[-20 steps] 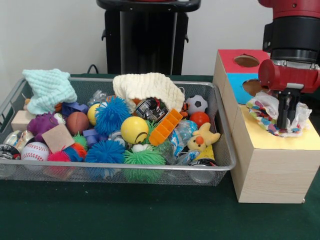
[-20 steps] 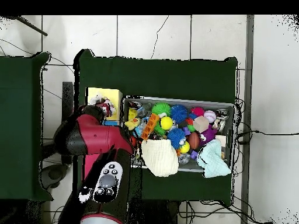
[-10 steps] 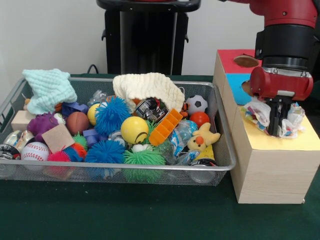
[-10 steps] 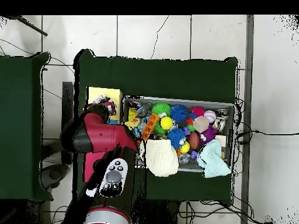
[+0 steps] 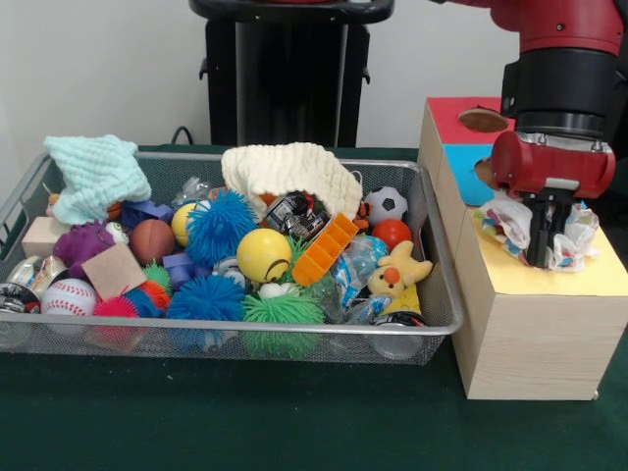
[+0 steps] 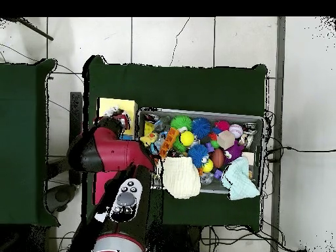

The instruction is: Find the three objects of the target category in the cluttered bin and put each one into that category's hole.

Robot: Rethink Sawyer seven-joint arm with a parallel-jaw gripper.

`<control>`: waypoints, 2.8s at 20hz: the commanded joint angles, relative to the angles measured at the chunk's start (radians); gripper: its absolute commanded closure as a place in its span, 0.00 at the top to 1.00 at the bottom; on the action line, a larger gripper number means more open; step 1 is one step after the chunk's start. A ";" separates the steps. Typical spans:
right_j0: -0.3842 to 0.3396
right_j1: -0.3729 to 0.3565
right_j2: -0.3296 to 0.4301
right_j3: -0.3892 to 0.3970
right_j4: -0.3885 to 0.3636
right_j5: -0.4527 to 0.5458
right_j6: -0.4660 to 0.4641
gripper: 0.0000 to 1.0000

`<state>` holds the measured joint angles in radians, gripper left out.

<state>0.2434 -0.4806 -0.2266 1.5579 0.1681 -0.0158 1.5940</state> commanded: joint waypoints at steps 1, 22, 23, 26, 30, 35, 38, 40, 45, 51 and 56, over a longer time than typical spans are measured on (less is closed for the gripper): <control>-0.034 0.181 0.005 -0.077 0.003 -0.104 0.163 0.00; -0.026 0.159 0.001 -0.101 -0.023 0.256 0.115 0.00; -0.029 0.157 0.005 -0.098 -0.025 0.255 0.115 0.00; -0.036 0.151 0.013 -0.098 -0.028 0.261 0.112 0.00; -0.041 0.134 0.017 -0.100 -0.023 0.319 0.103 0.00; -0.044 0.111 0.019 -0.094 -0.025 0.358 0.097 0.00; -0.041 0.096 0.016 -0.088 -0.022 0.377 0.102 0.00; -0.041 0.089 0.016 -0.086 -0.021 0.393 0.104 0.00; -0.035 0.076 0.011 -0.090 -0.015 0.424 0.112 0.00; -0.030 0.057 0.012 -0.076 -0.008 0.451 0.123 0.00; -0.029 0.059 0.012 -0.080 -0.007 0.450 0.131 0.00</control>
<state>0.2635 -0.4623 -0.2798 1.4399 0.1683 0.2713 1.5940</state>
